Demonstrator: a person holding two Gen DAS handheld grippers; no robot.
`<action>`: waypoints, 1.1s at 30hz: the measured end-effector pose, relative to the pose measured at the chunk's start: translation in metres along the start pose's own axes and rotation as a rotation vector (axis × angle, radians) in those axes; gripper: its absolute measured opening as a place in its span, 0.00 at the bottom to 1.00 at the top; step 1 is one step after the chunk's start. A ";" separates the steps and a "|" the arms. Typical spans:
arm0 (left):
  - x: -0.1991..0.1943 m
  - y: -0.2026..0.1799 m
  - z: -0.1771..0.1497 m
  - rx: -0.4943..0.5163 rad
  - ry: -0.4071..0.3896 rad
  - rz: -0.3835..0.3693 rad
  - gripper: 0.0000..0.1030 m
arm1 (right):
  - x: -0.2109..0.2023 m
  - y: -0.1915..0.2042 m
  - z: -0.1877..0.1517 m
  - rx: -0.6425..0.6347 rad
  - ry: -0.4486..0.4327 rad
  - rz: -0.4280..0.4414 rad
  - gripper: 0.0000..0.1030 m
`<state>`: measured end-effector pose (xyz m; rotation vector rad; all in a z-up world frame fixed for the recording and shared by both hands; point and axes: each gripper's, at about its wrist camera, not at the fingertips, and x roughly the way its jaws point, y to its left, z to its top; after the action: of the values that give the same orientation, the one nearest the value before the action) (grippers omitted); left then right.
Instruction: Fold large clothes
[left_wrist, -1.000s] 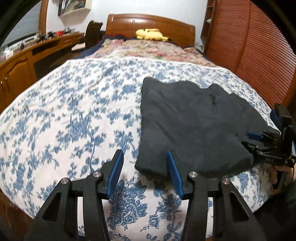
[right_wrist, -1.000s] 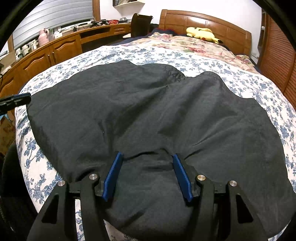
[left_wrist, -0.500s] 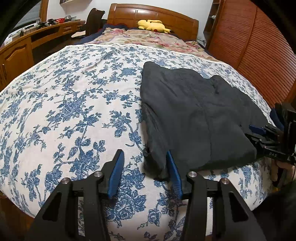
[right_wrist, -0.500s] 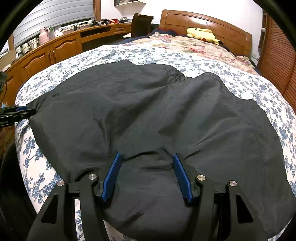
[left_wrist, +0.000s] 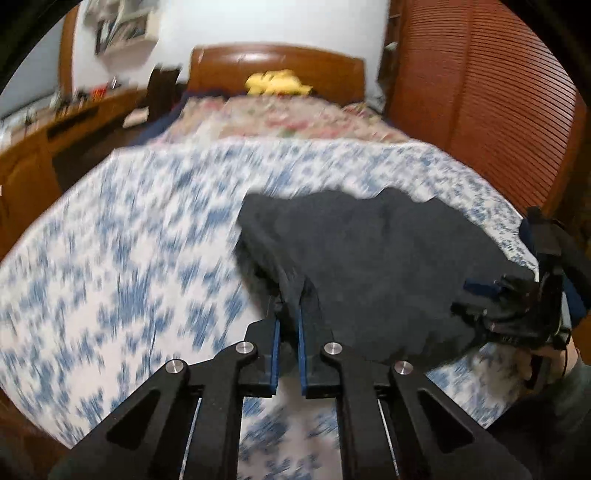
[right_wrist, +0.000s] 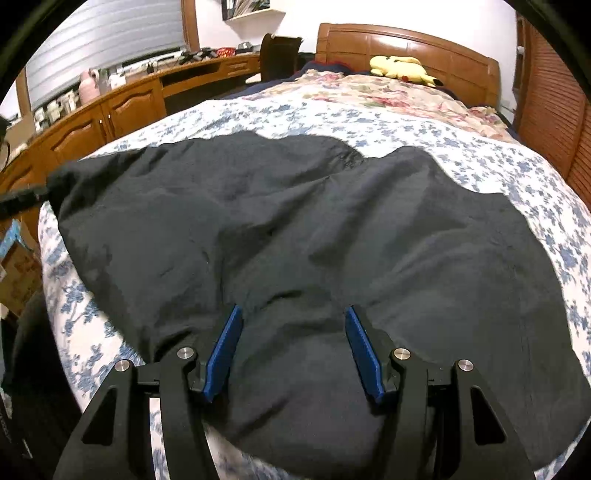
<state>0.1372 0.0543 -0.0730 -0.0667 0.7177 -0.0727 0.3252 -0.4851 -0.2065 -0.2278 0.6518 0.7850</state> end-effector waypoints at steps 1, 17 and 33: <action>-0.003 -0.005 0.008 0.016 -0.013 -0.003 0.07 | -0.007 -0.005 -0.002 0.005 -0.007 -0.009 0.59; 0.020 -0.243 0.095 0.345 -0.059 -0.259 0.06 | -0.114 -0.144 -0.080 0.263 -0.102 -0.232 0.58; 0.041 -0.299 0.065 0.425 0.032 -0.300 0.11 | -0.141 -0.165 -0.096 0.311 -0.118 -0.251 0.58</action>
<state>0.1980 -0.2443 -0.0253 0.2347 0.7068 -0.5113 0.3256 -0.7220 -0.2013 0.0220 0.6110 0.4450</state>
